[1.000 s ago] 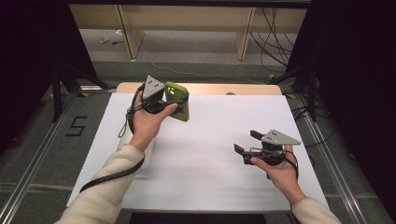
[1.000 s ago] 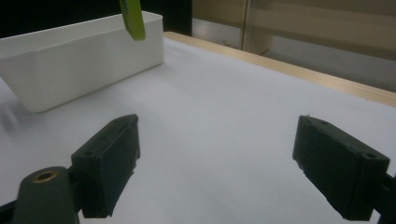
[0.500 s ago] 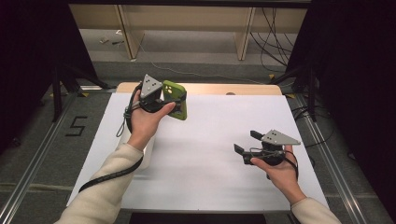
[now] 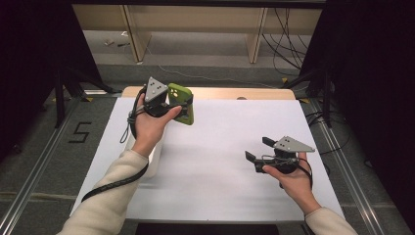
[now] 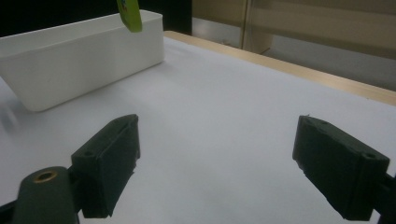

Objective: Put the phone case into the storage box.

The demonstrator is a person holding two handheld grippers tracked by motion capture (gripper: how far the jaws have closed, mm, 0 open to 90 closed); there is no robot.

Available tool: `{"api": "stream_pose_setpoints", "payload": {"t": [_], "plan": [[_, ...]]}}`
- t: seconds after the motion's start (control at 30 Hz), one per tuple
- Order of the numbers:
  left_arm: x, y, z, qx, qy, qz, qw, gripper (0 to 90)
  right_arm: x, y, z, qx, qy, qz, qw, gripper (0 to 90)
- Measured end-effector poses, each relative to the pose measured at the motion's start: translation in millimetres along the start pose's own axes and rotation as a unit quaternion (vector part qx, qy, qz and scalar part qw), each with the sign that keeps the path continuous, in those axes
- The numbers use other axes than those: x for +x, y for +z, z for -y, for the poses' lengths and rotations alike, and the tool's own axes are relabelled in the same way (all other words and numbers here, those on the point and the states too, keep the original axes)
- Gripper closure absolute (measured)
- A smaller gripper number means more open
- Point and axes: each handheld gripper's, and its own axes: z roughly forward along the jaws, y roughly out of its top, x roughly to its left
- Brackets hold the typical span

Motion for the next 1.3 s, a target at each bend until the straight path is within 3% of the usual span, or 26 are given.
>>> {"api": "stream_pose_setpoints", "payload": {"t": [1.3], "plan": [[14.2,-4.8,-2.7,0.001,-0.011,-0.017,0.9998,16.3,0.6,0.6,0.8,0.003,-0.001,0.000,1.0000,15.9]]}}
